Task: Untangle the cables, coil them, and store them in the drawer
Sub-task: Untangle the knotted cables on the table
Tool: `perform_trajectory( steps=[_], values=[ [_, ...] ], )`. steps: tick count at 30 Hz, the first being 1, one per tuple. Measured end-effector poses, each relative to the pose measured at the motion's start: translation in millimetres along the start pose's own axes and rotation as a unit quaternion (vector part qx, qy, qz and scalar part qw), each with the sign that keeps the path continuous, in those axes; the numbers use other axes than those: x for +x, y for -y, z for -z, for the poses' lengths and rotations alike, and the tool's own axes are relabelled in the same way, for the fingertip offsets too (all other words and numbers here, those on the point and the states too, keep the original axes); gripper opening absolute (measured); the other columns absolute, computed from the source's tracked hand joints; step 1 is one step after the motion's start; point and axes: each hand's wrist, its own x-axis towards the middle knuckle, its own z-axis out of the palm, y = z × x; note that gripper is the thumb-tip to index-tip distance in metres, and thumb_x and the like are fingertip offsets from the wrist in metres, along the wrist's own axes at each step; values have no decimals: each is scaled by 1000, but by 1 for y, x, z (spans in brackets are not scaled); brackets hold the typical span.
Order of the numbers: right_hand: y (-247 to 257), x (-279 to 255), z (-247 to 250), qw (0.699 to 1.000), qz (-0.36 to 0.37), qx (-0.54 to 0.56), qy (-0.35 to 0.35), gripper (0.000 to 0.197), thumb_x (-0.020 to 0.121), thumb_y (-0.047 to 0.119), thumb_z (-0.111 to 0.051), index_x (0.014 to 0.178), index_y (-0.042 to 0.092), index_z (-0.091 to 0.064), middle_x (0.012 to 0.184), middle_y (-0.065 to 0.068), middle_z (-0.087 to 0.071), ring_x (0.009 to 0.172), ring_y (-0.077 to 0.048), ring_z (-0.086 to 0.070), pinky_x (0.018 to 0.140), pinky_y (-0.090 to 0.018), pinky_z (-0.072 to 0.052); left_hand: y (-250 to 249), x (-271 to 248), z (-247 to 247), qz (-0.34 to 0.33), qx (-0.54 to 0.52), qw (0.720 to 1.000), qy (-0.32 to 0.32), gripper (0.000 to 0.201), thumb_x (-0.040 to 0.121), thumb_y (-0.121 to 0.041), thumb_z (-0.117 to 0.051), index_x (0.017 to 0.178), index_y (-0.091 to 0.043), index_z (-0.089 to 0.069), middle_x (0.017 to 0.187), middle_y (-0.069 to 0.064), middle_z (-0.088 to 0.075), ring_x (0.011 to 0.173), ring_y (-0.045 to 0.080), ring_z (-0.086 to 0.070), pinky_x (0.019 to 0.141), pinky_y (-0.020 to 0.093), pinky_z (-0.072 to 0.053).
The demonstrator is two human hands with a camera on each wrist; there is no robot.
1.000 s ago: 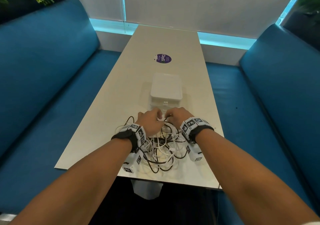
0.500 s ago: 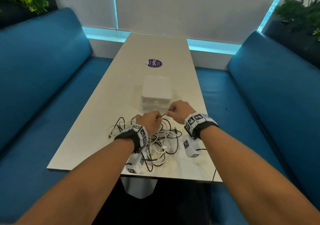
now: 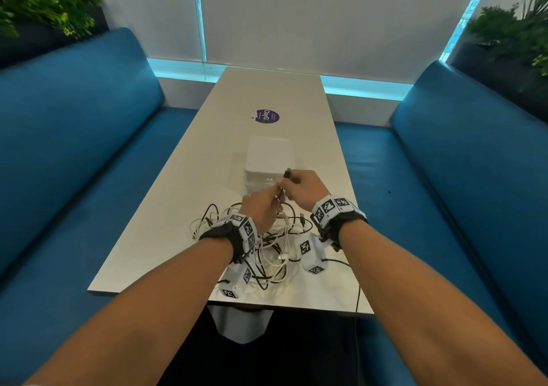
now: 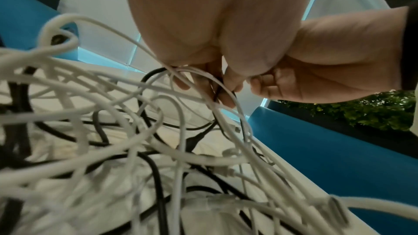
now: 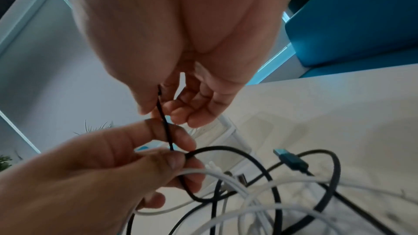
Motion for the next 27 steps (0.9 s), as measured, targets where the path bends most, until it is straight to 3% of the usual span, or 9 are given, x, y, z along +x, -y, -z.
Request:
perform_trajectory(
  steps=[4, 7, 11, 14, 16, 19, 23, 27],
  values=[
    [-7, -3, -6, 995, 27, -97, 13, 29, 101, 35, -48, 95, 11, -63, 88, -9, -67, 79, -28, -61, 69, -37, -47, 9, -4, -2, 11, 52, 999, 3, 19, 106, -28, -32, 94, -26, -47, 72, -12, -55, 69, 14, -45, 84, 36, -28],
    [-16, -4, -8, 980, 39, -191, 34, 30, 103, 38, -39, 107, 14, -57, 94, -10, -65, 81, -30, -61, 72, -39, -50, 25, -1, -4, 14, 132, 991, 12, 27, 106, -40, -31, 84, -30, -44, 69, -12, -55, 72, 18, -49, 88, 41, -33],
    [-20, -2, -3, 970, 20, -241, 12, 33, 104, 39, -36, 113, 14, -54, 100, -11, -64, 86, -32, -61, 75, -42, -52, 25, -3, -9, -25, 209, 977, 27, 14, 100, -20, -41, 93, -30, -47, 90, -9, -59, 91, 23, -55, 90, 43, -34],
    [-21, -4, 3, 962, 6, -275, -1, 34, 104, 39, -34, 113, 13, -53, 100, -11, -63, 84, -31, -61, 69, -38, -49, 22, -5, -15, -50, 251, 966, 28, 42, 86, -1, -52, 115, -30, -45, 113, -8, -50, 103, 22, -49, 88, 41, -31],
    [-26, -4, 7, 957, -3, -290, -2, 33, 105, 37, -34, 114, 12, -52, 101, -11, -63, 85, -32, -61, 70, -38, -48, 25, -3, -16, -41, 247, 967, 35, 42, 85, -1, -54, 114, -31, -46, 114, -6, -48, 103, 22, -50, 89, 42, -31],
    [-36, -7, 14, 955, -21, -295, 16, 34, 105, 35, -34, 117, 9, -51, 105, -15, -62, 89, -34, -60, 71, -37, -45, 28, -4, -15, -29, 194, 980, 23, 19, 96, -14, -51, 100, -33, -49, 104, -8, -55, 95, 21, -50, 88, 40, -30],
    [-44, -9, 9, 965, -43, -255, 38, 34, 105, 35, -36, 116, 7, -52, 103, -14, -62, 91, -34, -61, 74, -38, -47, 20, -7, -14, -19, 154, 988, 30, 11, 97, -19, -47, 100, -28, -52, 81, -13, -49, 78, 15, -32, 86, 36, -28],
    [-37, -7, 2, 997, -23, -80, 5, 28, 102, 34, -42, 99, 12, -58, 89, -2, -72, 87, -24, -67, 81, -38, -53, 29, -5, -21, -27, 164, 986, 31, 13, 93, -20, -45, 91, -32, -44, 80, -9, -59, 86, 23, -50, 90, 41, -33]
  ],
)
